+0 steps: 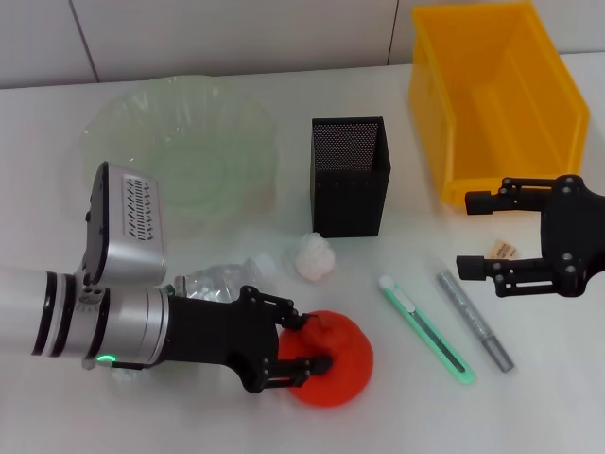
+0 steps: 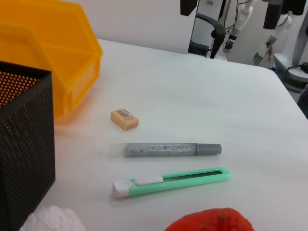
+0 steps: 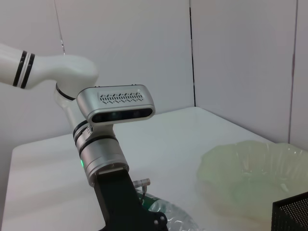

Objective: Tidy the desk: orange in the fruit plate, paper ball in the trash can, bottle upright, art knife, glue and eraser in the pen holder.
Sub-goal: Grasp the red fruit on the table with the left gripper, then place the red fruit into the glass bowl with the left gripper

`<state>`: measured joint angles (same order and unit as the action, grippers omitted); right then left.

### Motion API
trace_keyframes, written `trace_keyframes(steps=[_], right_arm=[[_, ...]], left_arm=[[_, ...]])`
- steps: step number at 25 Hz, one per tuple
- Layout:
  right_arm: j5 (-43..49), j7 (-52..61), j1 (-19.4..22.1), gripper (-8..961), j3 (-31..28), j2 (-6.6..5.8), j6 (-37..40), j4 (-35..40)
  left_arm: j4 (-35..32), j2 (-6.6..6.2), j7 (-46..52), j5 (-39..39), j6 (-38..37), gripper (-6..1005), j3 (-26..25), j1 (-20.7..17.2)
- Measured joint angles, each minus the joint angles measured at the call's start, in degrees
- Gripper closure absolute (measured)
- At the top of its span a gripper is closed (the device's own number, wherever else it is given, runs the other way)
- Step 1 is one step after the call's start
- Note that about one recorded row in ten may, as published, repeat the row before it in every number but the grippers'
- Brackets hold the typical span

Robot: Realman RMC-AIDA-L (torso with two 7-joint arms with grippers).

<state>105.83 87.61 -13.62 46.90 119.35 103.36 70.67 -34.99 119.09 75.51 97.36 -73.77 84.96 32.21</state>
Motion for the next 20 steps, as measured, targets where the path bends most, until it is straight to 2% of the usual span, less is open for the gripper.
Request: trace_keyframes(steps=[7, 11, 12, 16, 19, 20], right_arm=[[-0.09, 0.03, -0.12, 187, -0.06, 0.0, -0.08, 0.0], [-0.1, 0.15, -0.21, 187, -0.32, 0.0, -0.31, -0.05], [-0.1, 0.16, -0.23, 187, -0.44, 0.0, -0.34, -0.1], [-0.1, 0.18, -0.14, 187, -0.94, 0.0, -0.45, -0.21], [-0.06, 0.19, -0.1, 187, -1.28, 0.0, -0.44, -0.37], [-0.05, 0.19, -0.1, 187, -1.31, 0.0, -0.44, -0.42]], left_arm=[[0.01, 0.07, -0.19, -0.47, 0.03, 554, 0.86, 0.07], [-0.91, 0.08, 0.01, -0.49, -0.85, 717, 1.4, -0.12], [-1.69, 0.08, 0.15, -0.63, -1.43, 758, 1.45, -0.39], [-7.28, -0.28, 1.2, -2.79, -4.25, 785, 1.13, -2.92], [-7.28, -0.28, 1.2, -2.79, -4.25, 805, 1.13, -2.92], [-14.75, -0.55, 3.32, -4.13, -5.68, 812, 0.12, -6.24]])
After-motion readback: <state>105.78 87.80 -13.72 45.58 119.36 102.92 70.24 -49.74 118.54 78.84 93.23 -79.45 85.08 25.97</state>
